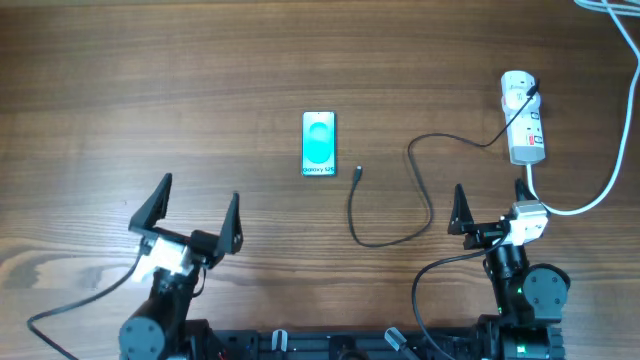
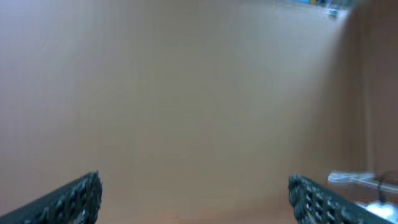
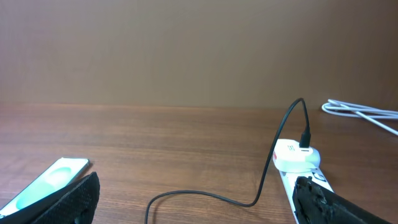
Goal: Plug charger to phone and switch on socket
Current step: 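Move the left gripper over the phone and lower onto it, then close the left gripper on the phone's edge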
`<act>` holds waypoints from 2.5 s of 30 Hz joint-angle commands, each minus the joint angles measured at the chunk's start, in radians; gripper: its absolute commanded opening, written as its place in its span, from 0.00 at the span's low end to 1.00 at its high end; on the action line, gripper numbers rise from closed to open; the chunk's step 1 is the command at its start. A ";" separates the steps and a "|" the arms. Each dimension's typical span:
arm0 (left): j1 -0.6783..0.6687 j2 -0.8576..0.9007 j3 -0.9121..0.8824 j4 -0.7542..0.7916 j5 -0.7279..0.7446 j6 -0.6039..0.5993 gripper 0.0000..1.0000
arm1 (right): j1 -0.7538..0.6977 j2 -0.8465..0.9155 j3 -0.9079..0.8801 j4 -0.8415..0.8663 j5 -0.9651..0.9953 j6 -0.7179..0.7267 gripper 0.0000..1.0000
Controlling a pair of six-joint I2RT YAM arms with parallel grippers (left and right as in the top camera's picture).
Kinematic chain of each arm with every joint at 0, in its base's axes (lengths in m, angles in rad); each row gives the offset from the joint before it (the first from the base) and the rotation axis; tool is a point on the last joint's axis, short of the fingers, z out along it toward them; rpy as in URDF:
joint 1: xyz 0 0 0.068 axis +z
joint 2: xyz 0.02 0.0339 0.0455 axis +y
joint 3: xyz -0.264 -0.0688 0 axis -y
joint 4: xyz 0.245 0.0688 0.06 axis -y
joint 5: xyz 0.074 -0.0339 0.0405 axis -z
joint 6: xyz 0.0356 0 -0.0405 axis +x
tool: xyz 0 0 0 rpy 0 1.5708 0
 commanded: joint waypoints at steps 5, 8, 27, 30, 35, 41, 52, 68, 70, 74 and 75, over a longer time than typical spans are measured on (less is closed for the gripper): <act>0.009 0.366 0.487 -0.465 0.025 -0.079 1.00 | 0.006 -0.008 -0.001 0.003 0.014 0.014 1.00; 0.009 0.589 0.627 -0.487 0.145 -0.089 1.00 | 0.006 -0.008 -0.001 0.003 0.013 0.014 1.00; -0.299 1.612 1.676 -1.474 -0.220 -0.260 1.00 | 0.006 -0.008 -0.001 0.004 0.013 0.014 1.00; -0.357 1.828 1.942 -1.738 -0.259 -0.263 1.00 | 0.006 -0.008 -0.001 0.003 0.013 0.014 1.00; -0.428 2.002 1.998 -1.768 -0.259 -0.263 1.00 | 0.006 -0.008 -0.001 0.003 0.013 0.014 1.00; -0.501 2.108 1.997 -1.698 -0.241 -0.267 1.00 | 0.006 -0.008 -0.001 0.003 0.013 0.014 1.00; -0.518 2.277 1.997 -1.699 -0.275 -0.424 0.99 | 0.006 -0.008 -0.001 0.003 0.013 0.014 1.00; -0.517 2.387 1.996 -1.671 -0.319 -0.424 1.00 | 0.006 -0.008 -0.001 0.003 0.013 0.014 1.00; -0.517 2.403 1.996 -1.668 -0.319 -0.424 1.00 | 0.006 -0.008 -0.001 0.003 0.013 0.014 0.99; -0.517 2.431 1.994 -1.661 -0.319 -0.424 1.00 | 0.006 -0.008 -0.001 0.003 0.013 0.014 1.00; -0.517 2.435 1.994 -1.661 -0.319 -0.424 1.00 | 0.006 -0.008 -0.001 0.003 0.013 0.014 1.00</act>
